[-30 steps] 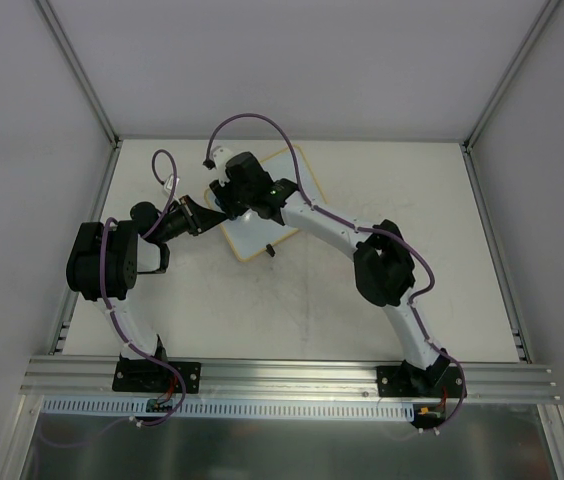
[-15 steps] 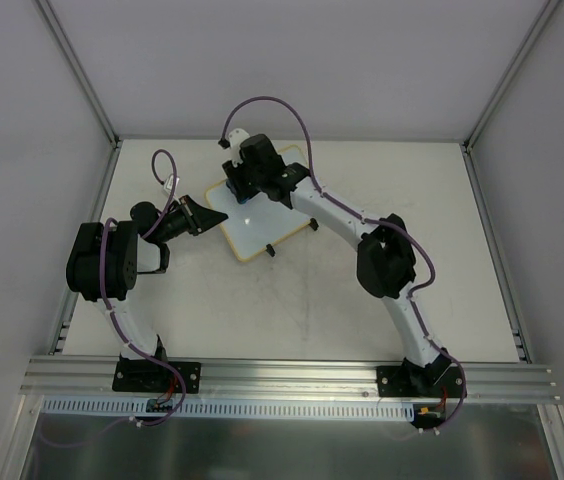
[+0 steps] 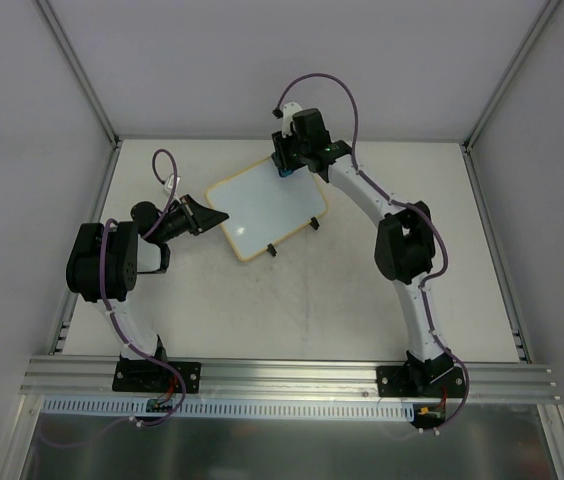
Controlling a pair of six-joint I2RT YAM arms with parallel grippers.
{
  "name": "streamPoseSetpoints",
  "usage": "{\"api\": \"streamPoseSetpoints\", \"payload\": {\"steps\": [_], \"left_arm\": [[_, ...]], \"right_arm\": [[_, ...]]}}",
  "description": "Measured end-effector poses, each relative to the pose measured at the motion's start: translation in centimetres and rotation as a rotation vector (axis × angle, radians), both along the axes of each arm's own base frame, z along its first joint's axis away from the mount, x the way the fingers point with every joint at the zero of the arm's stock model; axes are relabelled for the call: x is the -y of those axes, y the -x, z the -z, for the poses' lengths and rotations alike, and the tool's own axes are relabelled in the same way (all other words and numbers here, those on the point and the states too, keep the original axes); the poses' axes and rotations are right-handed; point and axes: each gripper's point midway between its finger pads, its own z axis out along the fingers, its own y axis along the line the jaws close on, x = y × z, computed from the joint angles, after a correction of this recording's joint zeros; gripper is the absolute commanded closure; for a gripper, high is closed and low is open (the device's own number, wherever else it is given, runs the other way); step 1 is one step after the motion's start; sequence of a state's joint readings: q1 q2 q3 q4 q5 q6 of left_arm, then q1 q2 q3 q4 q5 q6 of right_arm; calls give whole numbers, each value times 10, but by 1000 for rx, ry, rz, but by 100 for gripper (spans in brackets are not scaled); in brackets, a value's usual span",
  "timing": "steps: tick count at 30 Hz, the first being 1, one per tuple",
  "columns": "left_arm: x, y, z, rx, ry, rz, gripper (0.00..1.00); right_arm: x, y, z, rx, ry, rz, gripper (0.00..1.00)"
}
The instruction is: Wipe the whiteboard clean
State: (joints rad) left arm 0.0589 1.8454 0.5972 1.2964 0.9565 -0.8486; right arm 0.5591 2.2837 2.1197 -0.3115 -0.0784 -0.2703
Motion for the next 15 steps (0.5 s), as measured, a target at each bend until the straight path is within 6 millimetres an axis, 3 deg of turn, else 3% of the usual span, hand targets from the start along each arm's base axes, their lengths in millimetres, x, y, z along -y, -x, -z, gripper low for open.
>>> {"api": "streamPoseSetpoints", "payload": {"steps": [8,15], "left_arm": [[0,1,0,1,0,2,100],[1,1,-1,4,-1,5,100]], "right_arm": [[61,-37,11,-10,15,117,100],[88,-50,16,-16,21,172,100]]}}
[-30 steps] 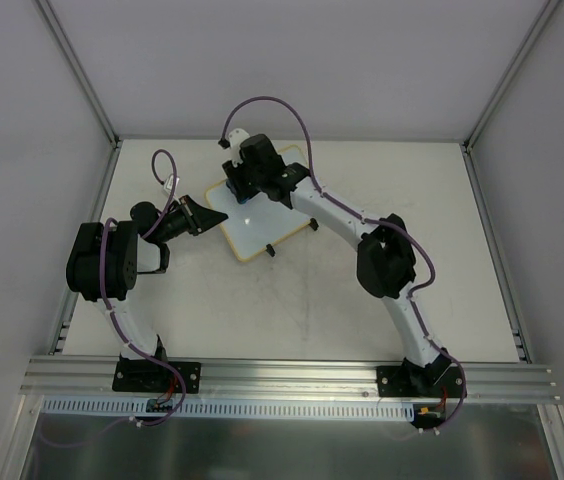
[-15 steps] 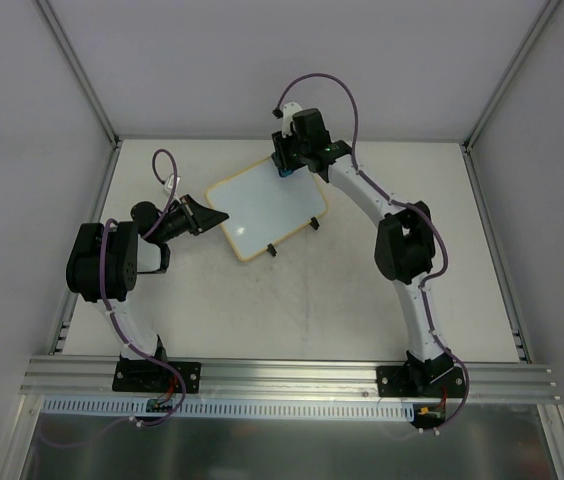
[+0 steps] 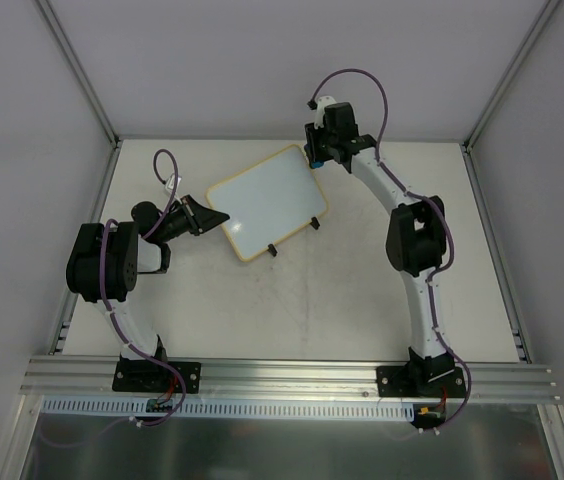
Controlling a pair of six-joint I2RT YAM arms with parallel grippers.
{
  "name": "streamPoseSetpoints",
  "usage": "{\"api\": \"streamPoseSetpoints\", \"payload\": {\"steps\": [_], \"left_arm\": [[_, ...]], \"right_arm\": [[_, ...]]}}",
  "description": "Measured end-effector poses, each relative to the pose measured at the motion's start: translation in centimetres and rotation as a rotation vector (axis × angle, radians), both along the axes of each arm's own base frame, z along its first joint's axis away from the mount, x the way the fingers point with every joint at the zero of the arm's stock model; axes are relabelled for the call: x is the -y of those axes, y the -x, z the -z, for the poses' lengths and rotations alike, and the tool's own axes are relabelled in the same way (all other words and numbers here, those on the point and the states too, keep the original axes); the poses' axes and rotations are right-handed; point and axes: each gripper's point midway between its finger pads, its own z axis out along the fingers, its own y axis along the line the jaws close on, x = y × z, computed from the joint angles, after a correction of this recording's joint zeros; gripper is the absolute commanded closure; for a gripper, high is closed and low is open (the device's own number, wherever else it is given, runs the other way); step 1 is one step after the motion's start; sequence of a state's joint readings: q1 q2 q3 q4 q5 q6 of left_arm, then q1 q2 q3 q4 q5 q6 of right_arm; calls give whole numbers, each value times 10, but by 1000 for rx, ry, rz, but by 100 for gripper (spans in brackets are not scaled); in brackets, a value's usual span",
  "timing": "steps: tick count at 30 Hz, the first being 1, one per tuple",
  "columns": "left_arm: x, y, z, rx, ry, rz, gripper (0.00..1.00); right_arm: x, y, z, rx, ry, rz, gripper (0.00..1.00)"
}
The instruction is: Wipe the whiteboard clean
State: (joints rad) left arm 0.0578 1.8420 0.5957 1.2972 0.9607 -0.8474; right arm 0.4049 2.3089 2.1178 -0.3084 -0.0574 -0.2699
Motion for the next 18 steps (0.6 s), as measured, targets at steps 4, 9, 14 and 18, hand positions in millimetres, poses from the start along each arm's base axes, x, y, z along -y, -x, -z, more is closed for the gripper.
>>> {"api": "streamPoseSetpoints", "payload": {"steps": [4,9,14,18], "left_arm": [[0,1,0,2,-2,5,100],[0,1,0,2,-2,5,100],[0,1,0,2,-2,5,100],[0,1,0,2,-2,5,100]], "right_arm": [[38,-7,23,-36,31,84,100],[100,5,58,-133,77,194,100],[129,41,30,-133,88,250,100],[123,93,-24,-76,31,248,100]]}}
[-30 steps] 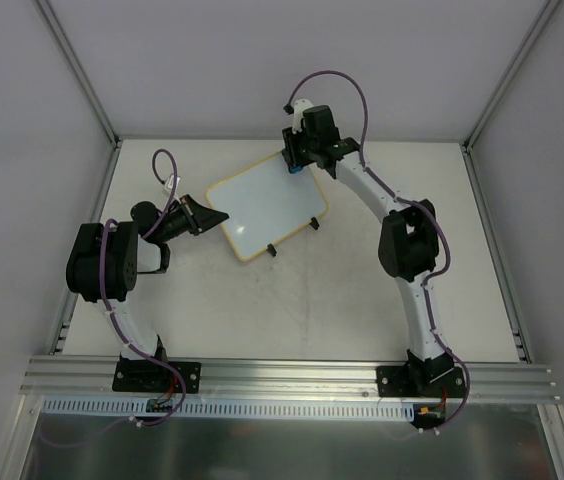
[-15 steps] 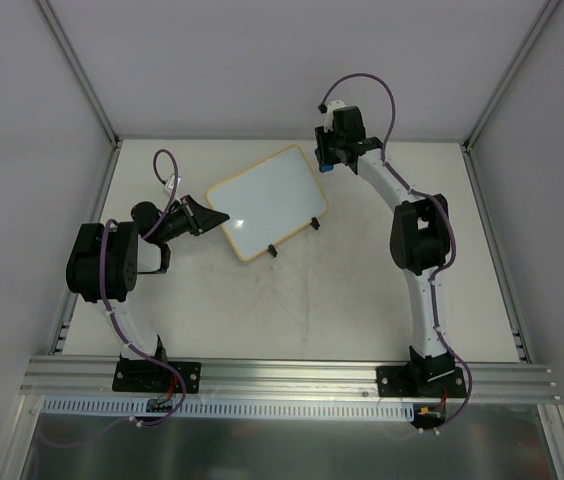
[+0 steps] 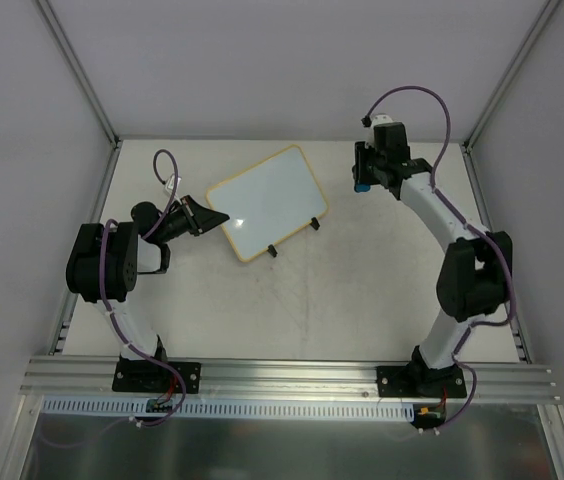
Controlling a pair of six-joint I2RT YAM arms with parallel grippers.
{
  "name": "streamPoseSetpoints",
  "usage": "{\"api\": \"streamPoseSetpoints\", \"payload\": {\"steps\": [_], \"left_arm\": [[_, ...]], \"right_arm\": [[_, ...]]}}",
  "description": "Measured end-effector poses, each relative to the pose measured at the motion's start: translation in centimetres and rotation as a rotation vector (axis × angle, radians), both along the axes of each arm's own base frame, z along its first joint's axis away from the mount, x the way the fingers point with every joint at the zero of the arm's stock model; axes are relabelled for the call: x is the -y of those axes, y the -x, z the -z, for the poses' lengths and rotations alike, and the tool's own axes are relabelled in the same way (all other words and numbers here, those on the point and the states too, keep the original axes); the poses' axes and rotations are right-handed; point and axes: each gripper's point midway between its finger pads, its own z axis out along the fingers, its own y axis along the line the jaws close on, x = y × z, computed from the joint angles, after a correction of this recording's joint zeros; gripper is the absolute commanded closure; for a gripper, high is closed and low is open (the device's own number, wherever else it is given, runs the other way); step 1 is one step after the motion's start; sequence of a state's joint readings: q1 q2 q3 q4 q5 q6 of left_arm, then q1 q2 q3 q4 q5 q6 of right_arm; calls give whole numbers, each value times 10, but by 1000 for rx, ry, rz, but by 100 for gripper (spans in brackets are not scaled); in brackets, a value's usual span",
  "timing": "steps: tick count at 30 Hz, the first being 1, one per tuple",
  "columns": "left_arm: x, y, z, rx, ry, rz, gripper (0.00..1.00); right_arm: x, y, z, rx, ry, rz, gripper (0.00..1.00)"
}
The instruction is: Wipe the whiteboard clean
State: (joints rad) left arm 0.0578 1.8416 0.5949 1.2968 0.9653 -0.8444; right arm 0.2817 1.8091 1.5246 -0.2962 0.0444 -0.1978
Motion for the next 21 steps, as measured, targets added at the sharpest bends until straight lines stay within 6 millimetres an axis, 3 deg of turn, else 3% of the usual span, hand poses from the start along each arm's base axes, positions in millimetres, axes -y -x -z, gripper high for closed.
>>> {"api": "streamPoseSetpoints", "payload": {"steps": [2,4,6,12,16,21], "left_arm": [[0,0,0,0,0,0,100],[0,0,0,0,0,0,100],[0,0,0,0,0,0,100],[0,0,0,0,0,0,100],[0,0,-1,1,0,0,100],[0,0,-1,3,0,0,100]], "right_arm": [[-4,25,-16,17,-37,1,100],[-5,51,-15,1,-66,13,100],[-5,70,2,-49,-78,29,100],[7,143,95,-353,-37,93,100],[11,175,123,-441,-2,89,100],[18,204,141,-482,11,89,100]]}}
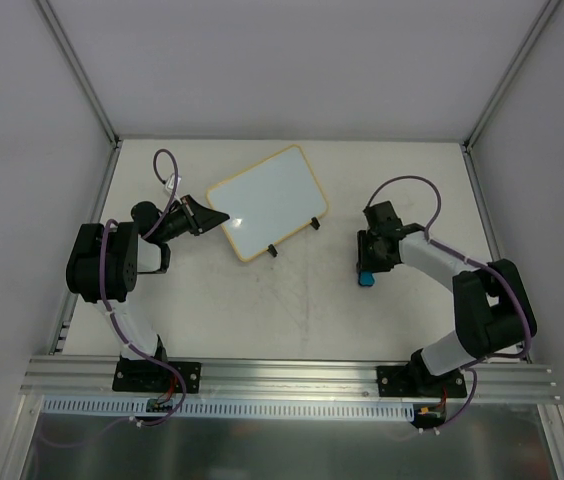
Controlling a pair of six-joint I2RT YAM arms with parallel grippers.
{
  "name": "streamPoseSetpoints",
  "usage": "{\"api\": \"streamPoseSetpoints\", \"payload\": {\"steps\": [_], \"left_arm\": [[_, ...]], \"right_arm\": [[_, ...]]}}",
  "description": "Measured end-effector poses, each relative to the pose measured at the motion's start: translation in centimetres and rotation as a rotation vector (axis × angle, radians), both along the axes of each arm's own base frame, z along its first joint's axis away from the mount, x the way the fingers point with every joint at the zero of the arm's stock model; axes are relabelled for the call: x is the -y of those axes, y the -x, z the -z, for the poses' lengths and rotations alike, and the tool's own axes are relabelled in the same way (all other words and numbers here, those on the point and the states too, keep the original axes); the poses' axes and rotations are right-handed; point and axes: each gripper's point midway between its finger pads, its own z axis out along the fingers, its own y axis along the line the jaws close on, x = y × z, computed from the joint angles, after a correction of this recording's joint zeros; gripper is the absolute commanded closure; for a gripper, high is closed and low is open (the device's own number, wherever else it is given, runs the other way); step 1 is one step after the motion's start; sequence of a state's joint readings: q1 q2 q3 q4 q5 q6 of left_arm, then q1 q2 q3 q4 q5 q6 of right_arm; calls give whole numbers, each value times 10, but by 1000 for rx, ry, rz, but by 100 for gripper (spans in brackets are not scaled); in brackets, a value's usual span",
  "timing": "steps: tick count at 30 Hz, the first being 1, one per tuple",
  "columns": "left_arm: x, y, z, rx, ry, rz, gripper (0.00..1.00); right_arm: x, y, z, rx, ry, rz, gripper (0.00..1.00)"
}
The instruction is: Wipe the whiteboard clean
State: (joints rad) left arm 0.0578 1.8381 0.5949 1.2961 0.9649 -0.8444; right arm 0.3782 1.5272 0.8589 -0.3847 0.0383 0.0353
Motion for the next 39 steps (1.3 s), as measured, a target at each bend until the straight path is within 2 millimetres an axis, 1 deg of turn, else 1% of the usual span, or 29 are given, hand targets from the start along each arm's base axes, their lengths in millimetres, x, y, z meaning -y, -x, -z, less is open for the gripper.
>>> {"api": "streamPoseSetpoints", "payload": {"steps": [2,5,6,7,8,9,12,15,20,23,24,25,26,27,31,32,35,39], "left_arm": [[0,0,0,0,0,0,100],[0,0,0,0,0,0,100],[0,0,0,0,0,0,99],[0,0,0,0,0,0,95],[0,0,0,0,0,0,94],[0,0,0,0,0,0,93],[0,0,0,-1,0,0,92],[0,1,1,-3,0,0,91],[0,1,1,-3,0,0,90],[0,1,1,-3,0,0,85],[0,1,1,-4,0,0,85],[0,1,1,-6,1,0,84],[0,1,1,-6,1,0,84],[0,1,2,-6,1,0,83],[0,1,1,-4,1,0,75],[0,1,0,-3,1,0,70],[0,1,-1,2,0,0,61],[0,3,-3,7,0,-1,55]], "right_arm": [[0,4,4,0,1,-2,100],[-6,8,8,6,4,-24,100],[-8,9,9,10,8,-31,96],[-10,8,8,17,9,-37,92],[-12,7,8,23,9,-42,87],[-13,7,8,30,9,-48,77],[-17,6,8,41,7,-59,68],[-19,6,8,49,10,-66,63],[-21,6,7,54,10,-72,60],[-21,6,6,57,8,-71,54],[-22,6,6,59,7,-70,50],[-22,6,5,61,5,-70,48],[-22,6,4,64,3,-68,44],[-23,5,2,68,0,-68,43],[-24,5,-5,86,-8,-70,42],[-24,5,-7,93,-11,-70,42],[-24,4,-13,111,-17,-69,42],[-23,4,-17,120,-18,-67,42]]}}
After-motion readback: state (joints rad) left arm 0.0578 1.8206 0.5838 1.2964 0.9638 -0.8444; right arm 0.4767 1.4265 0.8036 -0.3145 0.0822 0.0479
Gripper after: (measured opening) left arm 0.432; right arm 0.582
